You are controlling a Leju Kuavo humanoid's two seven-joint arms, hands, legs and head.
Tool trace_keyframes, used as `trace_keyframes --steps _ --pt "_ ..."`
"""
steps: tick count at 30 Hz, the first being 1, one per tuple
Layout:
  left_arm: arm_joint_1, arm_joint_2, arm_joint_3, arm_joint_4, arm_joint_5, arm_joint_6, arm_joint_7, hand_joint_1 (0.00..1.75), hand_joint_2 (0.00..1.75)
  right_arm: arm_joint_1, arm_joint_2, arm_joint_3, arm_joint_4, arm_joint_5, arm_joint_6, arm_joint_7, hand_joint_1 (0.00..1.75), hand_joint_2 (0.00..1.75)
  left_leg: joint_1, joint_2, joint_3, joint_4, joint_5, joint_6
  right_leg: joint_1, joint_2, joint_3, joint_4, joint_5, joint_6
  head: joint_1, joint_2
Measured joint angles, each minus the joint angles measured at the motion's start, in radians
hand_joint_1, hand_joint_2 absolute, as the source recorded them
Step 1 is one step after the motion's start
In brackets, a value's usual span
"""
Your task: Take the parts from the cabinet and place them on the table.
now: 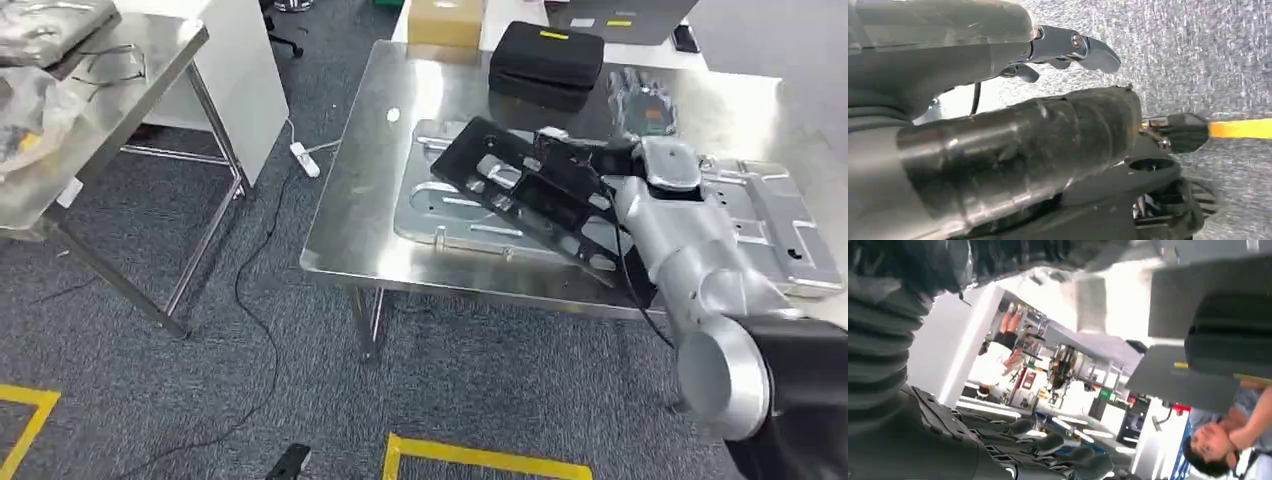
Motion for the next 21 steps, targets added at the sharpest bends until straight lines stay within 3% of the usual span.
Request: trace_keyframes --steps 1,2,3,5,7,9,10,11,12,13,15,16,17,18,20,21 --pt "0.001 0.0 0.0 0.0 0.001 0.0 0.0 0.0 0.0 0.0 0.0 0.0 0.0 0.0 0.0 0.0 0.0 1.75 0.0 -0.001 0.0 0.0 -0.001 0.001 0.0 0.0 -0.027 0.048 -0.006 0.001 0.0 0.0" --pt "0.002 0.0 0.0 0.0 0.002 0.0 0.0 0.0 0.0 0.0 0.0 0.0 0.0 0.0 0.0 0.0 0.0 1.75 0.0 -0.002 0.001 0.001 -0.001 0.001 -0.001 0.0 -0.03 0.041 0.014 0.0 0.0 0.0" --pt "0.002 0.0 0.0 0.0 0.002 0.0 0.0 0.0 0.0 -0.001 0.0 0.0 0.0 0.0 0.0 0.001 0.0 1.75 0.0 -0.003 0.002 0.001 -0.002 0.0 -0.002 0.0 -0.012 -0.006 0.052 -0.002 0.0 0.0" --pt "0.001 0.0 0.0 0.0 0.002 -0.002 -0.002 0.0 0.0 -0.006 0.0 0.001 -0.001 -0.001 -0.002 0.002 0.0 1.75 0.0 -0.005 0.008 0.002 -0.007 -0.006 0.0 0.0 0.069 -0.183 0.148 -0.012 0.0 0.0" --pt "-0.001 -0.001 0.0 0.0 0.002 -0.002 -0.002 0.0 0.0 -0.011 0.001 0.001 -0.001 -0.001 -0.003 0.002 0.0 1.75 -0.006 -0.006 0.002 0.006 -0.009 -0.013 0.011 0.0 0.102 -0.253 0.144 -0.018 0.0 0.0" --pt "0.0 -0.001 0.0 0.0 0.002 -0.002 -0.002 0.0 0.0 -0.01 0.0 0.001 -0.001 -0.005 -0.003 0.002 0.0 1.75 -0.004 -0.005 0.0 0.001 -0.005 -0.022 0.013 0.001 0.099 -0.252 0.139 -0.024 0.0 0.0" --pt "0.001 -0.001 0.0 0.0 0.003 -0.002 -0.002 0.0 0.0 -0.008 0.0 0.001 -0.001 -0.007 -0.004 0.002 0.0 1.75 -0.004 -0.005 0.003 -0.002 -0.004 -0.027 0.013 0.001 0.099 -0.254 0.139 -0.028 0.0 0.0" --pt "0.0 -0.001 0.0 0.0 0.003 -0.001 -0.002 0.0 0.0 -0.007 0.001 0.001 -0.001 -0.01 -0.005 0.002 0.0 1.75 -0.008 -0.003 -0.001 0.001 -0.013 -0.034 -0.001 -0.001 0.107 -0.265 0.144 -0.036 0.0 0.0" --pt "-0.001 0.0 0.0 0.0 0.003 0.0 -0.004 0.0 0.0 -0.006 0.002 0.0 -0.001 -0.013 -0.006 0.0 0.0 1.75 -0.005 -0.001 -0.007 0.024 -0.03 -0.038 0.001 -0.002 0.111 -0.269 0.145 -0.04 0.0 0.0" --pt "-0.001 0.0 0.0 0.0 0.003 0.0 -0.005 0.0 0.0 -0.006 0.001 0.0 -0.001 -0.016 -0.006 -0.001 0.0 1.75 -0.005 -0.001 -0.033 0.082 -0.064 -0.04 0.001 -0.004 0.112 -0.269 0.144 -0.046 -0.001 0.0" --pt "0.001 0.0 0.0 0.0 0.003 0.001 -0.008 0.0 0.0 0.003 0.001 0.0 0.0 -0.017 -0.007 -0.001 0.0 1.75 -0.004 0.0 -0.105 0.235 -0.129 -0.044 0.003 -0.004 0.112 -0.269 0.143 -0.05 -0.001 0.0" --pt "0.002 0.0 0.0 0.0 0.003 0.002 -0.007 0.0 0.0 0.012 0.002 0.0 0.001 -0.017 -0.008 -0.001 0.0 1.75 -0.004 0.0 -0.135 0.293 -0.143 -0.046 0.004 -0.003 0.112 -0.268 0.142 -0.051 -0.001 0.0" --pt "0.002 0.0 0.0 0.0 0.003 0.003 -0.003 0.0 0.0 0.024 0.002 0.0 0.003 -0.017 -0.01 -0.001 0.0 1.75 -0.004 0.0 -0.145 0.307 -0.132 -0.046 0.004 -0.003 0.113 -0.267 0.142 -0.051 -0.001 0.0" --pt "0.002 0.0 0.0 0.0 0.003 0.005 0.002 0.0 0.0 0.033 0.002 0.0 0.003 -0.017 -0.011 -0.002 0.0 1.75 -0.004 0.0 -0.129 0.268 -0.098 -0.045 0.004 -0.002 0.114 -0.266 0.142 -0.051 -0.001 0.0" --pt "0.002 0.002 0.001 0.0 0.006 0.016 0.01 0.0 0.0 0.04 0.002 0.0 0.003 -0.017 -0.016 -0.001 0.0 1.75 -0.004 0.001 -0.054 0.104 -0.009 -0.041 0.003 0.0 0.114 -0.26 0.138 -0.047 -0.001 0.0" --pt "0.002 0.002 0.002 0.0 0.006 0.02 0.01 0.0 0.0 0.04 0.002 0.0 0.003 -0.017 -0.017 -0.001 0.0 1.75 -0.004 0.002 -0.022 0.03 0.011 -0.036 0.003 0.0 0.113 -0.257 0.135 -0.042 -0.001 0.0"
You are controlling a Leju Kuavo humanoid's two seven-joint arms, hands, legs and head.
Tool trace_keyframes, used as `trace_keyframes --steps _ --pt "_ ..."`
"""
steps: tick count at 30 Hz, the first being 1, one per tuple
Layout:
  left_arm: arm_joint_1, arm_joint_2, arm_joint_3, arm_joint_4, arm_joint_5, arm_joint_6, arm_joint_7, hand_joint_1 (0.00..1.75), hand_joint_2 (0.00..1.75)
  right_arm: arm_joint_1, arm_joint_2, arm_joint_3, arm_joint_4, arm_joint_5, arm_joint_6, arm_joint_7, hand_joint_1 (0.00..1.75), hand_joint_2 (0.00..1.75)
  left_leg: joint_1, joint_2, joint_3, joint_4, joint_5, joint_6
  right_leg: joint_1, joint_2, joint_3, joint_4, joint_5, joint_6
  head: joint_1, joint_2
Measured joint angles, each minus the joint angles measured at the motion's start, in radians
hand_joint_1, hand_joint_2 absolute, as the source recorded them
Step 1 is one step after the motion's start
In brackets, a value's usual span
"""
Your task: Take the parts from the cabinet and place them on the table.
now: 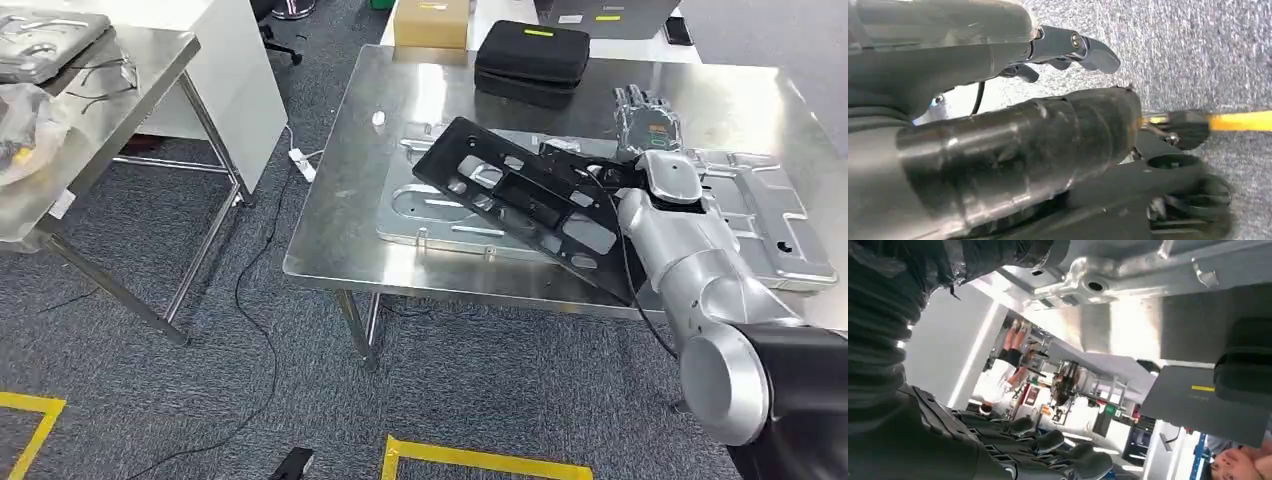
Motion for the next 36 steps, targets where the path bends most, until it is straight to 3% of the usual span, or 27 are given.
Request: trace_keyframes --steps 1,4,5,7,9,10,11,12,13,14,15,16,19,20,21,22,25,26,27,28,30,31,35,36 --pt "-0.001 0.0 0.002 0.0 0.0 0.001 0.0 0.0 0.0 -0.001 -0.001 0.0 0.0 0.0 0.0 0.0 0.0 1.75 -0.005 0.0 0.016 -0.022 -0.013 0.002 0.009 0.002 -0.006 0.007 -0.003 0.005 -0.001 0.0" --pt "0.005 0.002 0.005 0.0 0.007 0.002 0.01 0.0 0.0 0.01 -0.009 -0.004 0.002 0.002 0.0 0.002 0.0 1.75 -0.007 -0.003 0.012 -0.02 -0.008 0.012 0.006 0.001 -0.005 0.001 0.006 0.02 0.0 0.0" --pt "0.006 0.003 0.006 0.0 0.008 0.007 0.016 0.0 0.0 0.014 -0.01 -0.005 0.002 0.002 -0.002 0.003 0.0 1.75 -0.002 -0.002 0.016 -0.029 -0.002 0.022 0.006 0.001 -0.007 0.002 0.003 0.024 0.0 0.0" --pt "0.006 0.003 0.01 0.0 0.01 0.013 0.021 0.0 0.0 0.019 -0.017 -0.01 0.002 0.002 -0.004 0.003 0.0 1.75 0.001 0.0 0.015 -0.036 0.006 0.033 0.001 0.0 -0.026 0.056 -0.048 0.034 0.001 0.0" --pt "0.009 0.005 0.014 0.0 0.012 0.014 0.021 0.0 0.0 0.026 -0.028 -0.016 0.003 0.002 -0.007 0.005 0.0 1.75 0.0 -0.003 0.011 -0.036 0.008 0.036 -0.001 0.001 -0.092 0.211 -0.128 0.042 0.0 0.0" --pt "0.012 0.006 0.016 0.0 0.012 0.016 0.021 0.0 0.0 0.034 -0.032 -0.019 0.005 0.002 -0.007 0.005 0.0 1.75 0.0 -0.003 0.01 -0.036 0.009 0.037 -0.001 0.001 -0.121 0.278 -0.15 0.044 0.001 0.0" --pt "0.015 0.007 0.019 0.0 0.013 0.016 0.021 0.0 0.0 0.042 -0.032 -0.02 0.006 0.002 -0.007 0.005 0.0 1.75 0.0 -0.002 0.009 -0.035 0.009 0.038 -0.001 0.001 -0.13 0.302 -0.149 0.045 0.001 0.0" --pt "0.017 0.008 0.021 0.0 0.015 0.016 0.021 0.0 0.0 0.049 -0.034 -0.021 0.006 0.002 -0.007 0.005 0.0 1.75 0.0 -0.002 0.008 -0.034 0.01 0.037 -0.003 0.0 -0.116 0.279 -0.127 0.045 0.001 0.0" --pt "0.017 0.008 0.021 0.0 0.016 0.016 0.023 0.0 0.0 0.051 -0.035 -0.021 0.006 0.002 -0.007 0.005 0.0 1.75 0.0 -0.002 0.007 -0.032 0.011 0.037 -0.004 0.0 -0.081 0.213 -0.089 0.043 0.0 0.0" --pt "0.017 0.008 0.022 0.0 0.018 0.016 0.023 0.0 0.0 0.05 -0.035 -0.022 0.005 0.002 -0.008 0.005 0.0 1.75 0.0 -0.002 0.006 -0.03 0.011 0.036 -0.004 0.0 -0.026 0.114 -0.044 0.041 0.001 0.0" --pt "0.016 0.008 0.023 0.0 0.018 0.017 0.023 0.0 0.0 0.048 -0.037 -0.023 0.005 0.002 -0.008 0.004 0.0 1.75 0.0 -0.002 0.005 -0.028 0.011 0.033 -0.004 0.001 0.019 0.03 -0.02 0.037 0.001 0.0" --pt "0.015 0.008 0.023 0.0 0.018 0.017 0.024 0.0 0.0 0.045 -0.037 -0.024 0.005 0.002 -0.01 0.003 0.0 1.75 -0.007 -0.002 0.0 -0.025 0.013 0.026 0.004 0.002 0.031 0.007 -0.033 0.034 0.001 0.0" --pt "0.017 0.009 0.025 0.0 0.018 0.019 0.024 0.0 0.0 0.051 -0.039 -0.028 0.005 0.002 -0.013 0.003 0.0 1.75 -0.004 -0.003 -0.003 -0.032 0.025 0.007 0.009 0.002 0.021 0.006 -0.022 0.019 0.0 0.0" --pt "0.018 0.009 0.026 0.0 0.018 0.019 0.024 0.0 0.0 0.053 -0.039 -0.028 0.005 0.002 -0.014 0.003 0.0 1.75 -0.008 -0.004 -0.005 -0.032 0.028 0.002 0.003 0.001 0.02 -0.002 -0.014 0.008 0.0 0.0" --pt "0.018 0.01 0.026 0.0 0.018 0.019 0.024 0.0 0.0 0.053 -0.039 -0.028 0.005 0.002 -0.015 0.003 0.0 1.75 -0.003 -0.004 -0.014 -0.02 0.01 -0.001 -0.001 -0.003 0.02 -0.006 -0.006 -0.002 0.0 0.0" --pt "0.017 0.011 0.026 0.0 0.018 0.019 0.024 0.0 0.0 0.053 -0.039 -0.028 0.005 0.002 -0.018 0.002 0.0 1.75 -0.004 -0.002 -0.027 0.016 -0.028 -0.005 -0.001 -0.003 0.015 -0.008 -0.002 -0.009 -0.001 0.0" --pt "0.019 0.011 0.026 0.0 0.018 0.019 0.024 0.0 0.0 0.058 -0.039 -0.03 0.005 0.002 -0.02 0.002 0.0 1.75 -0.002 -0.001 -0.109 0.238 -0.15 -0.012 0.003 -0.005 -0.006 -0.008 0.01 -0.02 -0.003 0.0" --pt "0.02 0.011 0.026 0.0 0.018 0.019 0.024 0.0 0.0 0.061 -0.039 -0.03 0.005 0.002 -0.02 0.002 0.0 1.75 -0.002 -0.001 -0.117 0.276 -0.158 -0.013 0.005 -0.005 -0.014 -0.007 0.016 -0.02 -0.003 0.0" --pt "0.02 0.012 0.027 0.0 0.018 0.019 0.024 0.0 0.0 0.066 -0.039 -0.03 0.005 0.002 -0.021 0.002 0.0 1.75 -0.002 -0.001 -0.101 0.262 -0.144 -0.012 0.006 -0.005 -0.019 -0.006 0.02 -0.019 -0.003 0.0" --pt "0.02 0.012 0.027 0.0 0.018 0.019 0.024 0.0 0.0 0.069 -0.039 -0.03 0.005 0.002 -0.021 0.002 0.0 1.75 -0.002 -0.001 -0.065 0.208 -0.117 -0.009 0.007 -0.003 -0.024 -0.004 0.023 -0.017 -0.003 0.0" --pt "0.019 0.013 0.027 0.0 0.018 0.019 0.024 0.0 0.0 0.069 -0.039 -0.031 0.005 0.002 -0.022 0.002 0.0 1.75 -0.004 -0.001 0.045 0.034 -0.053 0.004 0.008 -0.002 -0.029 0.001 0.028 -0.012 -0.003 0.0" --pt "0.016 0.015 0.027 0.0 0.018 0.019 0.024 0.0 0.0 0.07 -0.039 -0.033 0.005 0.002 -0.023 0.002 0.0 1.75 -0.01 -0.001 0.075 -0.024 -0.067 0.012 0.014 -0.003 -0.033 0.005 0.03 -0.007 -0.003 0.0" --pt "0.02 0.015 0.028 0.0 0.021 0.018 0.024 0.0 0.0 0.073 -0.041 -0.037 0.005 0.002 -0.023 0.0 0.0 1.75 -0.014 -0.002 0.069 -0.03 -0.049 0.027 0.009 -0.004 -0.037 -0.003 0.049 0.016 -0.002 0.0" --pt "0.019 0.014 0.029 0.0 0.021 0.018 0.024 0.0 0.0 0.074 -0.041 -0.037 0.005 0.002 -0.023 0.0 0.0 1.75 -0.007 0.002 0.069 -0.042 -0.035 0.032 0.014 -0.003 -0.039 -0.005 0.052 0.021 -0.002 0.0"
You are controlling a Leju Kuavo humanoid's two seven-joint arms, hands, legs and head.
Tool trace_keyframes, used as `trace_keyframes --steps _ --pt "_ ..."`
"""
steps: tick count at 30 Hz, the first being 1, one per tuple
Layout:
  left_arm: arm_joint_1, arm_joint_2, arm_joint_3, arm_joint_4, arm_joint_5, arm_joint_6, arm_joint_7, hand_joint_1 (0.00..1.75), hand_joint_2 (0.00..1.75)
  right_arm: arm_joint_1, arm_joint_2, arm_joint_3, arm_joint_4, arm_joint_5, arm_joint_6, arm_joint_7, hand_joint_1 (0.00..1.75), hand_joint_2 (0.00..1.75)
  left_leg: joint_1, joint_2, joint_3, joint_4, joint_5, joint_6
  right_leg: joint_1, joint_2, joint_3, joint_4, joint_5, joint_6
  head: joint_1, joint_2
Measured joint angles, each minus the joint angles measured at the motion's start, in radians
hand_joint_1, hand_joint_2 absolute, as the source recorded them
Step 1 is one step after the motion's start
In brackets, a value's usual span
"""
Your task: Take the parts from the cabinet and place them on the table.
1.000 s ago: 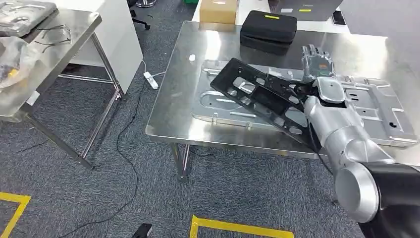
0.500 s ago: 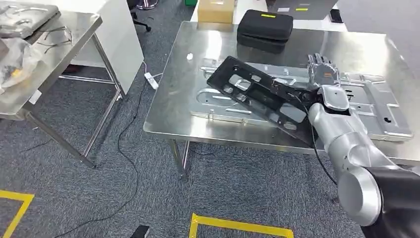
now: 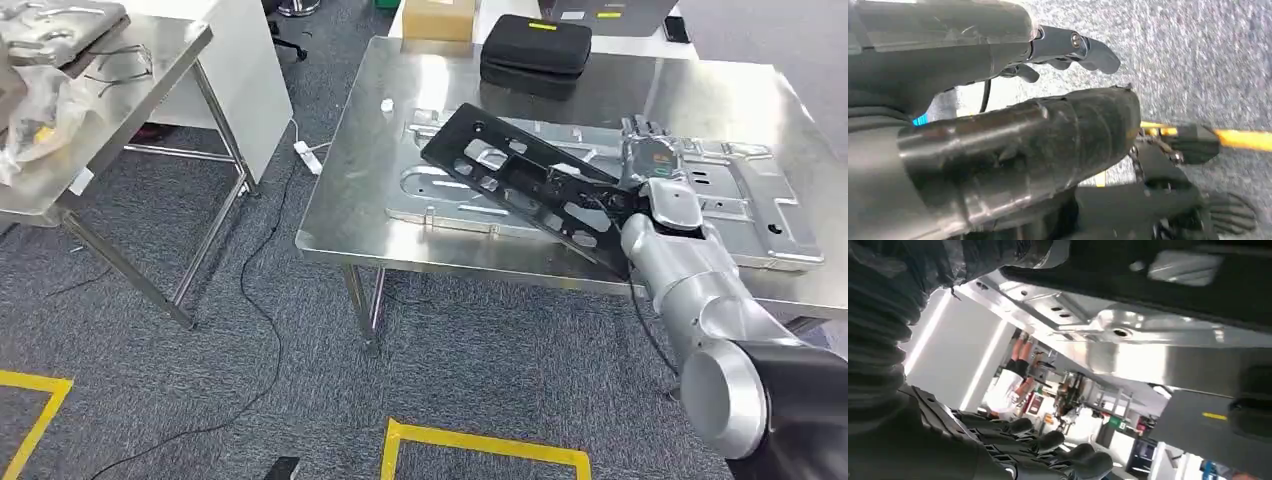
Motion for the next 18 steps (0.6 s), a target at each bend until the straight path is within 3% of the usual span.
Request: trace_keyframes --steps 1,2,4,5,6,7,8,10,11,12,14,15,16,17,18 --pt "-0.002 0.0 0.0 0.0 0.0 0.0 0.0 0.0 0.0 0.0 -0.001 -0.001 0.0 0.0 0.0 -0.002 0.0 1.75 0.005 0.002 -0.001 -0.01 0.012 0.006 -0.007 0.0 -0.004 0.009 -0.019 0.005 0.0 0.0" --pt "-0.003 0.0 0.0 0.0 0.0 0.0 0.0 0.0 0.0 -0.001 -0.003 -0.002 0.0 0.0 0.0 -0.001 0.0 1.75 0.005 0.001 -0.005 -0.013 0.018 0.01 -0.007 0.001 -0.019 0.046 -0.057 0.01 0.002 0.0" --pt "-0.003 0.0 0.001 0.0 0.001 0.0 0.0 0.0 0.0 0.001 -0.004 -0.005 0.0 0.0 -0.001 0.0 0.0 1.75 0.005 0.001 -0.019 -0.012 0.027 0.011 -0.012 0.001 -0.08 0.208 -0.15 0.017 0.002 0.0" --pt "-0.001 0.0 0.001 0.0 0.001 -0.001 0.0 0.0 0.0 0.005 -0.004 -0.007 0.002 0.0 -0.001 0.0 0.0 1.75 0.005 0.001 -0.025 -0.011 0.03 0.01 -0.014 0.001 -0.104 0.278 -0.178 0.02 0.002 0.0" --pt "0.001 0.0 0.002 0.0 0.001 -0.001 0.002 0.0 0.0 0.012 -0.004 -0.007 0.003 0.0 -0.001 0.0 0.0 1.75 0.005 0.001 -0.03 -0.009 0.033 0.01 -0.015 0.001 -0.109 0.305 -0.18 0.022 0.002 0.0" --pt "0.002 0.0 0.002 0.0 0.001 0.0 0.003 0.0 0.0 0.016 -0.004 -0.008 0.003 0.0 -0.001 0.0 0.0 1.75 0.006 0.001 -0.034 -0.006 0.035 0.008 -0.017 0.001 -0.09 0.282 -0.162 0.023 0.002 0.0" --pt "0.002 0.0 0.002 0.0 0.001 0.0 0.003 0.0 0.0 0.017 -0.004 -0.008 0.003 0.0 -0.002 0.0 0.0 1.75 0.007 0.001 -0.039 -0.003 0.036 0.006 -0.019 0.001 -0.05 0.223 -0.132 0.023 0.002 0.0" --pt "0.001 0.0 0.003 0.0 0.0 0.0 0.004 0.0 0.0 0.014 -0.004 -0.008 0.003 0.0 -0.004 0.0 0.0 1.75 0.007 0.001 -0.046 0.008 0.036 0.0 -0.025 0.001 0.057 0.048 -0.072 0.022 0.002 0.0" --pt "0.0 0.0 0.004 0.0 0.0 0.0 0.005 0.0 0.0 0.013 -0.004 -0.009 0.003 0.0 -0.006 0.0 0.0 1.75 0.0 0.0 -0.054 0.014 0.036 -0.008 -0.016 0.002 0.071 0.016 -0.088 0.019 0.003 0.0" --pt "-0.002 0.0 0.005 0.0 0.0 0.0 0.006 0.0 0.0 0.014 -0.004 -0.009 0.003 0.0 -0.009 0.0 0.0 1.75 0.0 0.0 -0.057 0.015 0.04 -0.014 -0.016 0.004 0.065 0.015 -0.081 0.008 0.001 0.0" --pt "0.0 0.0 0.007 0.0 0.0 0.0 0.006 0.0 0.0 0.018 -0.004 -0.011 0.003 0.0 -0.012 0.0 0.0 1.75 0.001 0.0 -0.058 0.01 0.048 -0.026 -0.012 0.004 0.059 0.018 -0.076 -0.001 0.002 0.0" --pt "0.0 0.0 0.008 0.0 0.0 0.0 0.006 0.0 0.0 0.019 -0.003 -0.011 0.003 0.0 -0.012 0.0 0.0 1.75 0.001 -0.001 -0.06 0.01 0.05 -0.031 -0.015 0.004 0.057 0.013 -0.07 -0.011 0.001 0.0" --pt "0.0 0.0 0.009 0.0 0.0 0.0 0.006 0.0 0.0 0.019 -0.003 -0.011 0.003 0.0 -0.013 0.0 0.0 1.75 0.006 0.0 -0.069 0.021 0.036 -0.035 -0.019 0.0 0.056 0.008 -0.062 -0.023 0.002 0.0" --pt "0.0 0.0 0.01 0.0 0.0 0.001 0.006 0.0 0.0 0.018 -0.001 -0.011 0.003 0.0 -0.015 0.0 0.0 1.75 0.005 0.0 -0.08 0.052 0.0 -0.038 -0.018 0.0 0.052 0.006 -0.057 -0.03 0.001 0.0" --pt "0.0 0.0 0.011 0.0 0.0 0.0 0.006 0.0 0.0 0.018 -0.002 -0.011 0.003 0.0 -0.015 0.0 0.0 1.75 0.005 0.0 -0.108 0.125 -0.053 -0.041 -0.017 -0.001 0.045 0.006 -0.052 -0.037 0.0 0.0"
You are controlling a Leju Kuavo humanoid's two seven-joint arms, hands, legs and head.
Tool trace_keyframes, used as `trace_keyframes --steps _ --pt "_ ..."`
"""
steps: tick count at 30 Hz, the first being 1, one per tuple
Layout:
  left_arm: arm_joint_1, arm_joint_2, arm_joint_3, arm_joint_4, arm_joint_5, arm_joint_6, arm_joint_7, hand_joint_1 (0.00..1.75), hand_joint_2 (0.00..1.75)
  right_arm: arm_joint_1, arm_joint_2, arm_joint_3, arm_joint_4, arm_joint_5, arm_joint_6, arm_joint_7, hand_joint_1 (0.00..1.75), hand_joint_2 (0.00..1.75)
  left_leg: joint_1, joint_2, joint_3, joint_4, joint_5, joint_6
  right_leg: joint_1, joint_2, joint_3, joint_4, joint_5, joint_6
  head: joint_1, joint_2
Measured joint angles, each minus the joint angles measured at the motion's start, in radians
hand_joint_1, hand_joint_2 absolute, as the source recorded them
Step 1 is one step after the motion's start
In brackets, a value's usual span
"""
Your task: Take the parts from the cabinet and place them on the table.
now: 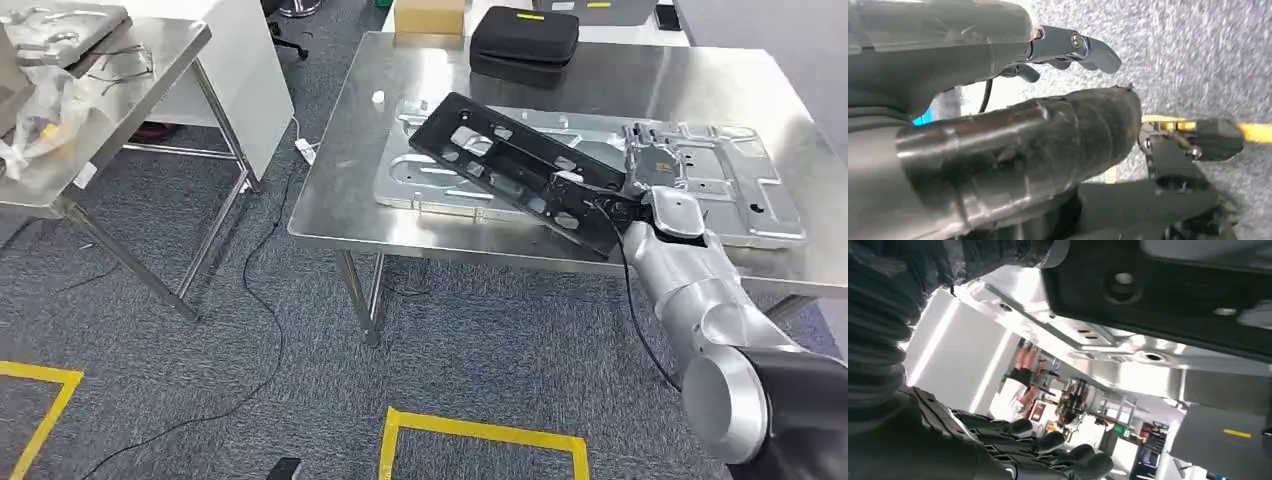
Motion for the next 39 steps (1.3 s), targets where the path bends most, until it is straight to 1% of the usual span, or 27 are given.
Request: trace_keyframes --steps 1,2,3,4,5,7,8,9,16,20,21,22,23,24,25,26,27,28,29,32,33,34,35,36,37,38,39 --pt "0.001 0.0 0.001 0.0 0.0 0.0 0.0 0.0 0.0 0.001 0.0 0.0 0.0 0.0 0.0 0.001 0.0 1.75 0.001 0.0 -0.029 0.082 -0.046 -0.002 0.003 0.0 -0.007 0.0 0.004 -0.004 0.0 0.0" --pt "0.001 0.0 0.002 0.0 0.0 0.0 0.0 0.0 0.0 0.002 0.0 -0.001 0.0 0.0 0.0 0.001 0.0 1.75 0.0 0.0 -0.054 0.152 -0.078 -0.003 0.005 0.0 -0.015 0.001 0.01 -0.006 0.0 0.0" --pt "0.001 0.0 0.004 0.0 0.0 0.0 0.0 0.0 0.0 0.004 0.0 -0.001 0.0 0.0 0.0 0.001 0.0 1.75 -0.001 0.0 -0.064 0.195 -0.09 -0.001 0.008 0.001 -0.024 0.002 0.016 -0.006 0.0 0.0" --pt "0.001 0.0 0.004 0.0 0.0 0.0 0.0 0.0 0.0 0.008 0.0 -0.001 0.0 0.001 -0.001 0.001 0.0 1.75 -0.001 0.0 -0.052 0.187 -0.081 0.002 0.012 0.002 -0.03 0.002 0.02 -0.006 0.0 0.0" --pt "0.001 0.0 0.004 0.0 0.0 0.0 0.0 0.0 0.0 0.01 0.0 -0.001 0.0 0.001 -0.001 0.002 0.0 1.75 -0.003 0.0 -0.018 0.138 -0.055 0.009 0.015 0.003 -0.034 0.003 0.025 -0.006 0.0 0.0" --pt "0.0 0.001 0.004 0.0 0.0 0.0 0.002 0.0 0.0 0.01 0.0 -0.004 0.0 0.001 -0.002 0.005 0.0 1.75 -0.012 -0.001 0.1 -0.05 0.017 0.032 0.021 0.004 -0.039 0.003 0.033 -0.004 0.0 0.0" --pt "-0.002 0.005 0.004 0.0 0.0 0.0 0.002 0.0 0.0 0.009 0.0 -0.004 -0.001 0.001 -0.002 0.006 0.0 1.75 -0.016 0.0 0.128 -0.109 0.007 0.044 0.023 0.003 -0.04 0.003 0.037 0.0 0.001 0.0" --pt "-0.004 0.005 0.005 0.0 0.0 0.0 0.002 0.0 0.0 0.008 -0.002 -0.005 -0.002 0.001 -0.003 0.009 0.0 1.75 -0.016 0.003 0.134 -0.115 0.016 0.04 0.025 0.002 -0.043 0.005 0.04 0.004 0.0 0.0" --pt "-0.004 0.005 0.005 0.0 0.0 0.0 0.002 0.0 0.0 0.008 -0.003 -0.005 -0.002 0.001 -0.003 0.01 0.0 1.75 -0.018 0.003 0.131 -0.116 0.02 0.038 0.023 0.002 -0.043 0.004 0.042 0.006 0.0 0.0" --pt "-0.001 0.005 0.005 0.0 0.0 0.0 0.002 0.0 0.0 0.011 -0.003 -0.006 -0.002 0.002 -0.003 0.011 0.0 1.75 -0.021 0.001 0.126 -0.115 0.029 0.042 0.017 0.0 -0.045 -0.001 0.056 0.02 0.0 0.0" --pt "0.0 0.003 0.005 0.0 0.0 0.0 0.001 0.0 0.0 0.012 -0.004 -0.009 -0.002 0.003 -0.003 0.011 0.0 1.75 -0.008 0.011 0.126 -0.138 0.055 0.052 0.017 0.004 -0.051 0.005 0.047 0.03 0.0 0.0" --pt "-0.003 0.003 0.006 0.0 0.0 0.0 0.0 0.0 0.0 0.014 -0.011 -0.014 -0.002 0.007 -0.004 0.011 0.0 1.75 -0.01 0.01 0.086 -0.142 0.088 0.063 0.007 0.005 -0.123 0.229 -0.129 0.048 0.003 0.0" --pt "-0.002 0.003 0.006 0.0 0.0 0.0 0.0 0.0 0.0 0.018 -0.012 -0.015 -0.002 0.008 -0.004 0.011 0.0 1.75 -0.01 0.01 0.075 -0.139 0.095 0.061 0.004 0.005 -0.134 0.281 -0.145 0.053 0.003 0.0" --pt "0.0 0.003 0.006 0.0 0.0 0.001 0.0 0.0 0.0 0.021 -0.012 -0.015 -0.002 0.008 -0.004 0.011 0.0 1.75 -0.01 0.01 0.062 -0.135 0.101 0.059 0.001 0.004 -0.126 0.293 -0.135 0.057 0.003 0.0" --pt "0.0 0.003 0.006 0.0 0.0 0.001 0.0 0.0 0.0 0.023 -0.012 -0.015 -0.002 0.008 -0.005 0.011 0.0 1.75 -0.008 0.011 0.05 -0.129 0.105 0.056 -0.003 0.004 -0.098 0.263 -0.107 0.06 0.003 0.0" --pt "0.0 0.003 0.006 0.0 0.0 0.001 0.0 0.0 0.0 0.022 -0.012 -0.016 -0.002 0.008 -0.005 0.011 0.0 1.75 -0.007 0.011 0.037 -0.121 0.109 0.052 -0.007 0.004 -0.039 0.182 -0.068 0.061 0.003 0.0" --pt "-0.001 0.003 0.006 0.0 -0.001 0.001 0.0 0.0 0.0 0.021 -0.012 -0.016 -0.002 0.008 -0.006 0.011 0.0 1.75 -0.006 0.011 0.029 -0.113 0.111 0.049 -0.008 0.003 0.014 0.102 -0.046 0.062 0.003 0.0" --pt "-0.002 0.003 0.006 0.0 -0.001 0.001 0.0 0.0 0.0 0.021 -0.012 -0.017 -0.003 0.009 -0.01 0.011 0.0 1.75 -0.006 0.011 0.02 -0.106 0.114 0.044 -0.008 0.004 0.059 0.018 -0.075 0.061 0.003 0.0" --pt "-0.002 0.003 0.006 0.0 -0.002 0.001 0.0 0.0 0.0 0.022 -0.012 -0.017 -0.004 0.009 -0.012 0.011 0.0 1.75 -0.008 0.011 0.014 -0.105 0.12 0.036 0.004 0.006 0.065 0.011 -0.067 0.054 0.002 0.0" --pt "-0.001 0.003 0.006 0.0 -0.002 0.001 0.0 0.0 0.0 0.023 -0.014 -0.017 -0.004 0.01 -0.018 0.011 0.0 1.75 -0.006 0.009 0.013 -0.111 0.14 0.017 0.007 0.007 0.053 0.011 -0.056 0.036 0.004 0.0" --pt "0.0 0.003 0.006 0.0 -0.002 0.001 0.0 0.0 0.0 0.025 -0.014 -0.017 -0.004 0.011 -0.018 0.011 0.0 0.0 -0.011 0.007 0.009 -0.113 0.147 0.009 -0.001 0.005 0.049 0.001 -0.044 0.026 0.003 0.0" --pt "0.0 0.003 0.006 0.0 -0.002 0.002 0.0 0.0 0.0 0.023 -0.013 -0.017 -0.004 0.011 -0.018 0.011 0.0 0.0 -0.005 0.004 -0.004 -0.094 0.11 0.006 -0.003 0.0 0.041 -0.001 -0.031 0.017 0.005 0.0" --pt "0.0 0.003 0.006 0.0 -0.002 0.002 0.0 0.0 0.0 0.023 -0.012 -0.017 -0.004 0.011 -0.019 0.011 0.0 0.0 -0.005 0.004 -0.021 -0.047 0.055 0.004 -0.003 -0.001 0.029 -0.001 -0.023 0.009 0.001 0.0" --pt "0.0 0.003 0.007 0.0 -0.002 0.002 0.0 0.0 0.0 0.024 -0.012 -0.017 -0.004 0.011 -0.019 0.011 0.0 0.0 -0.003 0.004 -0.043 0.026 -0.004 0.0 -0.003 -0.001 0.017 -0.001 -0.013 0.004 0.001 0.0" --pt "0.0 0.003 0.007 0.0 -0.002 0.002 0.0 0.0 0.0 0.025 -0.012 -0.017 -0.004 0.011 -0.019 0.011 0.0 0.0 -0.002 0.004 -0.063 0.101 -0.048 -0.002 -0.001 -0.002 0.004 -0.001 -0.004 0.003 0.001 0.0" --pt "0.001 0.003 0.007 0.0 -0.002 0.002 0.0 0.0 0.0 0.025 -0.013 -0.017 -0.003 0.011 -0.019 0.011 0.0 0.0 -0.002 0.004 -0.077 0.17 -0.075 -0.004 0.0 -0.002 -0.011 0.0 0.007 0.003 0.001 0.0" --pt "0.002 0.003 0.007 0.0 -0.002 0.002 0.0 0.0 0.0 0.027 -0.013 -0.018 -0.003 0.011 -0.019 0.011 0.0 0.0 -0.002 0.004 -0.074 0.197 -0.071 -0.005 0.001 -0.002 -0.024 0.001 0.016 0.003 0.001 0.0"
